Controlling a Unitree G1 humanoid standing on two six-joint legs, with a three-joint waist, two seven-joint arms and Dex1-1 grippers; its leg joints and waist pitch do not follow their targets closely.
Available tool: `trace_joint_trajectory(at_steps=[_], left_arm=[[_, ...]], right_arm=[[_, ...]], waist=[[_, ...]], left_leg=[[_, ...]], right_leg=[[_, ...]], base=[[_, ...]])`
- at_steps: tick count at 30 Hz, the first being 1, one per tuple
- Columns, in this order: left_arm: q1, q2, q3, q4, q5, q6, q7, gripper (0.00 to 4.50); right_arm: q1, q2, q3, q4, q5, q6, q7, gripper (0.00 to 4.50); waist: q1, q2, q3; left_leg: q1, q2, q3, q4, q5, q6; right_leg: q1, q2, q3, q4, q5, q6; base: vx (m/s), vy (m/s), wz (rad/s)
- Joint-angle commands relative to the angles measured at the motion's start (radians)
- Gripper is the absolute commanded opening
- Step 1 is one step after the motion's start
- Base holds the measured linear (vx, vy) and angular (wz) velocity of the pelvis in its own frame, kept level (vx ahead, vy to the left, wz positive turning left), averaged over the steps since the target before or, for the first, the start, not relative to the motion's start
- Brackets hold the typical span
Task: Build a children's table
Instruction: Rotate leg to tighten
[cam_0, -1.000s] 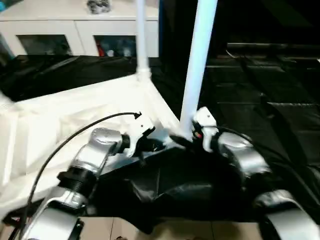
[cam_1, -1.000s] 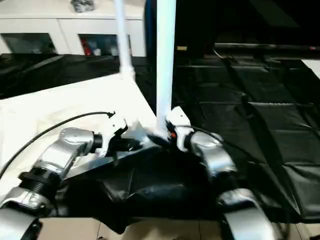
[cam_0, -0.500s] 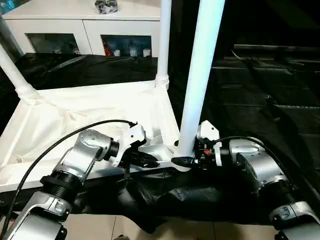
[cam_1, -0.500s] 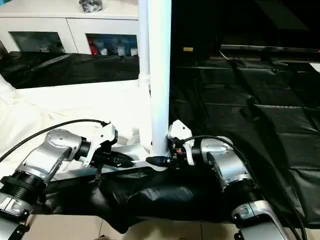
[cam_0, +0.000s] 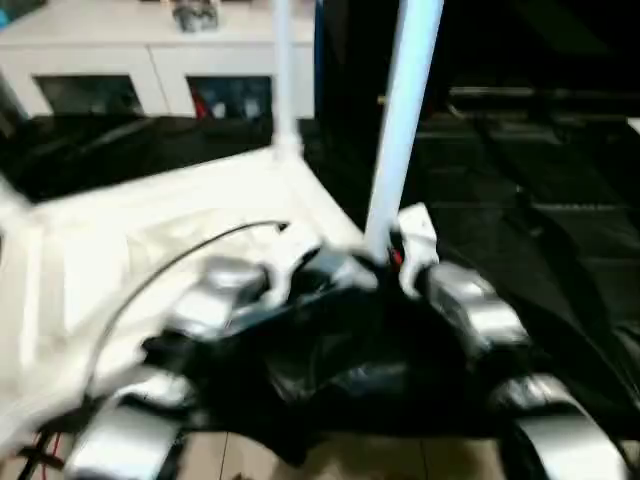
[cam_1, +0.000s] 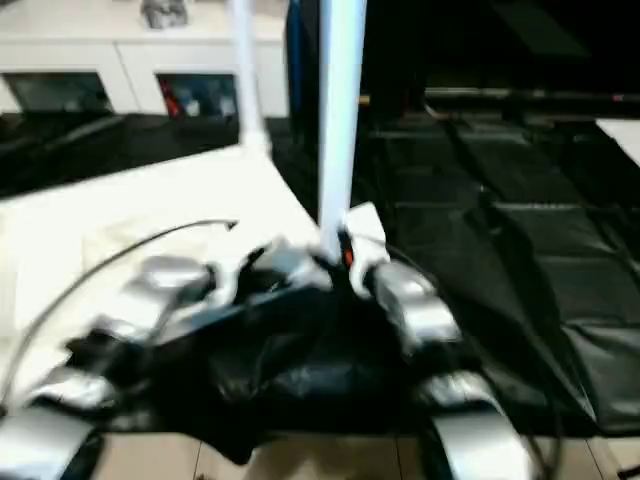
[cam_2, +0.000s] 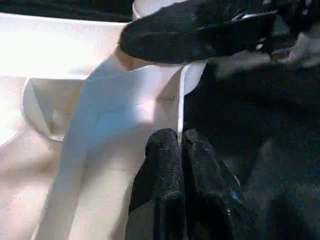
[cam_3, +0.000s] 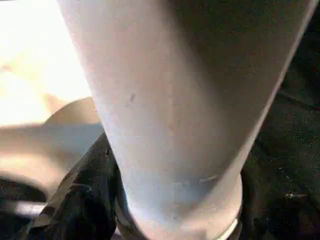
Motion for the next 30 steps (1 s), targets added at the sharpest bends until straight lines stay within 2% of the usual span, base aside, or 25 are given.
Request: trace_joint_trajectory(at_steps=[1,2,4,6,8,9,11,14,17,20,21,23,26,27,29,30], left_arm=[[-0.032,-0.051,-0.004,-0.007,-0.007,0.000,0.040,0.00],[-0.029,-0.054,-0.007,-0.010,-0.007,-0.004,0.033,0.00],[-0.020,-0.051,-0.016,-0.025,-0.010,-0.008,0.005,0.00],[-0.004,-0.041,-0.029,-0.044,-0.017,-0.019,-0.031,0.00],[0.009,-0.029,-0.040,-0.060,-0.024,-0.027,-0.065,0.00],[0.021,-0.011,-0.053,-0.075,-0.031,-0.040,-0.109,0.00],[0.032,0.007,-0.063,-0.090,-0.035,-0.047,-0.149,0.00],[0.042,0.029,-0.074,-0.106,-0.039,-0.049,-0.193,0.00],[0.063,0.077,-0.094,-0.141,-0.057,-0.060,-0.299,0.00],[0.077,0.118,-0.105,-0.166,-0.067,-0.070,-0.376,0.00],[0.078,0.124,-0.107,-0.169,-0.068,-0.068,-0.385,0.00],[0.084,0.140,-0.113,-0.182,-0.075,-0.071,-0.422,0.00],[0.100,0.169,-0.124,-0.220,-0.091,-0.062,-0.494,0.00],[0.104,0.178,-0.128,-0.231,-0.097,-0.056,-0.513,0.00],[0.112,0.196,-0.134,-0.250,-0.105,-0.048,-0.556,0.00],[0.114,0.202,-0.137,-0.255,-0.107,-0.044,-0.567,0.00]], right_arm=[[0.005,0.095,0.045,0.056,0.012,0.019,0.032,2.67],[0.001,0.103,0.035,0.062,0.024,0.022,0.047,3.01],[0.001,0.104,0.033,0.054,0.034,0.027,0.075,3.36],[0.001,0.097,0.045,0.048,0.021,0.014,0.096,3.39],[-0.005,0.086,0.062,0.055,0.002,-0.018,0.118,3.64],[-0.004,0.067,0.079,0.052,-0.011,-0.056,0.167,3.64],[0.009,0.046,0.101,0.023,-0.017,-0.084,0.235,3.64],[0.033,0.017,0.130,-0.029,-0.014,-0.107,0.322,3.64],[0.078,-0.049,0.185,-0.118,-0.010,-0.124,0.475,3.64],[0.121,-0.114,0.223,-0.210,0.015,-0.103,0.624,3.64],[0.128,-0.124,0.228,-0.226,0.021,-0.097,0.647,3.64],[0.142,-0.147,0.236,-0.256,0.031,-0.083,0.704,3.64],[0.174,-0.199,0.256,-0.324,0.054,-0.048,0.803,3.51],[0.185,-0.216,0.264,-0.349,0.063,-0.032,0.830,3.33],[0.209,-0.245,0.273,-0.398,0.079,0.007,0.879,3.31],[0.214,-0.249,0.273,-0.405,0.078,0.013,0.885,3.06]], waist=[[0.002,-0.002,-0.064],[0.002,-0.004,-0.065],[0.004,-0.003,-0.064],[0.002,-0.003,-0.062],[0.000,-0.004,-0.063],[-0.001,-0.003,-0.063],[-0.004,-0.003,-0.066],[-0.001,-0.001,-0.067],[0.007,-0.003,-0.065],[0.009,-0.006,-0.059],[0.014,-0.005,-0.059],[0.018,-0.004,-0.059],[0.023,-0.004,-0.060],[0.028,-0.006,-0.062],[0.034,-0.005,-0.064],[0.036,-0.005,-0.063]], left_leg=[[-0.003,0.010,0.000,-0.058,-0.144,0.045],[-0.002,0.010,0.001,-0.058,-0.147,0.050],[-0.003,0.013,0.000,-0.059,-0.145,0.060],[-0.004,0.013,0.000,-0.060,-0.152,0.064],[-0.004,0.014,-0.001,-0.060,-0.160,0.063],[-0.005,0.015,-0.001,-0.060,-0.155,0.064],[-0.008,0.014,0.000,-0.058,-0.141,0.071],[-0.006,0.018,0.001,-0.055,-0.123,0.095],[-0.005,0.021,0.002,-0.055,-0.127,0.108],[-0.006,0.022,0.004,-0.058,-0.153,0.103],[-0.001,0.024,0.005,-0.058,-0.169,0.099],[0.001,0.025,0.004,-0.059,-0.176,0.091],[0.000,0.025,0.002,-0.060,-0.171,0.085],[-0.001,0.025,0.004,-0.058,-0.154,0.092],[0.000,0.026,0.003,-0.057,-0.135,0.102],[-0.001,0.026,0.003,-0.057,-0.135,0.103]], right_leg=[[0.059,-0.069,0.043,-0.078,-0.146,-0.224],[0.060,-0.070,0.043,-0.078,-0.149,-0.224],[0.061,-0.070,0.043,-0.077,-0.146,-0.224],[0.060,-0.069,0.042,-0.077,-0.149,-0.226],[0.060,-0.071,0.043,-0.077,-0.155,-0.228],[0.061,-0.073,0.043,-0.076,-0.147,-0.231],[0.063,-0.071,0.044,-0.072,-0.119,-0.240],[0.061,-0.071,0.043,-0.068,-0.071,-0.254],[0.062,-0.071,0.042,-0.068,-0.073,-0.255],[0.059,-0.069,0.041,-0.072,-0.123,-0.245],[0.055,-0.070,0.043,-0.074,-0.151,-0.239],[0.054,-0.070,0.043,-0.075,-0.174,-0.235],[0.055,-0.070,0.044,-0.073,-0.163,-0.232],[0.056,-0.068,0.045,-0.070,-0.135,-0.233],[0.055,-0.068,0.044,-0.067,-0.104,-0.237],[0.054,-0.069,0.044,-0.067,-0.106,-0.238]], base=[[0.000,0.000,0.00],[0.000,0.000,0.00],[0.000,0.000,0.00],[0.000,0.000,0.00],[0.000,0.000,0.00],[0.000,0.000,0.00],[0.000,0.000,0.00],[0.000,0.000,0.00],[0.000,0.000,0.00],[0.000,0.000,0.00],[0.000,0.000,0.00],[0.000,0.000,0.00],[0.000,0.000,0.00],[0.000,0.000,0.00],[0.000,0.000,0.00],[0.000,0.000,0.00]])
